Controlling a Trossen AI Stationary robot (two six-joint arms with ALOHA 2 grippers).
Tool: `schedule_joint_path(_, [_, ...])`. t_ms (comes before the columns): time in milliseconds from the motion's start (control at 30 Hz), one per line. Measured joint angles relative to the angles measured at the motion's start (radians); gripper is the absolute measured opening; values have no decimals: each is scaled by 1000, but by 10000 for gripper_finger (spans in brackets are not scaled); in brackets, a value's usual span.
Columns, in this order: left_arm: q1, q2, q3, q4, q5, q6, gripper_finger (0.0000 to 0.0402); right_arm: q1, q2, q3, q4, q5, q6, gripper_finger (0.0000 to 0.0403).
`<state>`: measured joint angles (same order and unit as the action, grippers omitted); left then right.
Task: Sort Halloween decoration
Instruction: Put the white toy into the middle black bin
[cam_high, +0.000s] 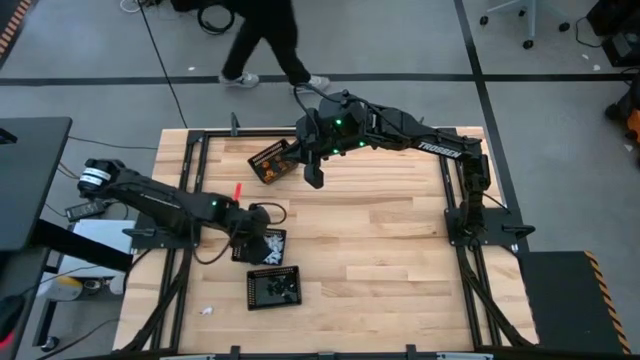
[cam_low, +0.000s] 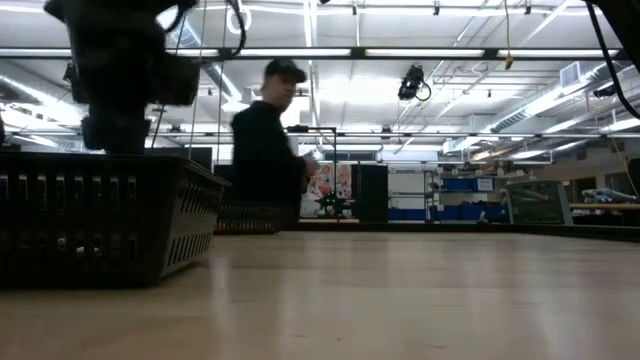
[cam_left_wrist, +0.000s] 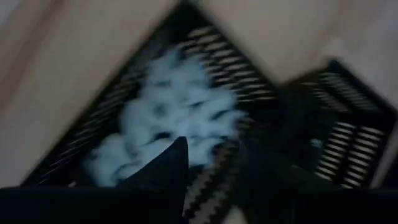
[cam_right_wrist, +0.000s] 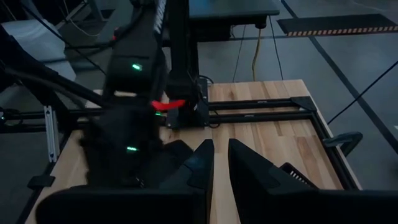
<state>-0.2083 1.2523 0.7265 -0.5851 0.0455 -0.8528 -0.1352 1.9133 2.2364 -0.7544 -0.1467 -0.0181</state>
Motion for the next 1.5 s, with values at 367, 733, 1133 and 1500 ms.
schedule_joint_path(367, [-359,-44,33,-34,-95,-72,152,0,0,0,-17,0,12,54])
schedule_joint_path(733, [-705,-29,34,-51,-131,-378,144,0,0,0,-17,21,12,54])
schedule_joint_path(1133, [-937,88,33,-49,-122,-702,158,-1,0,0,-17,27,15,54])
schedule_joint_path(1500, [-975,208,33,-25,-111,-752,159,-1,0,0,-17,32,16,54])
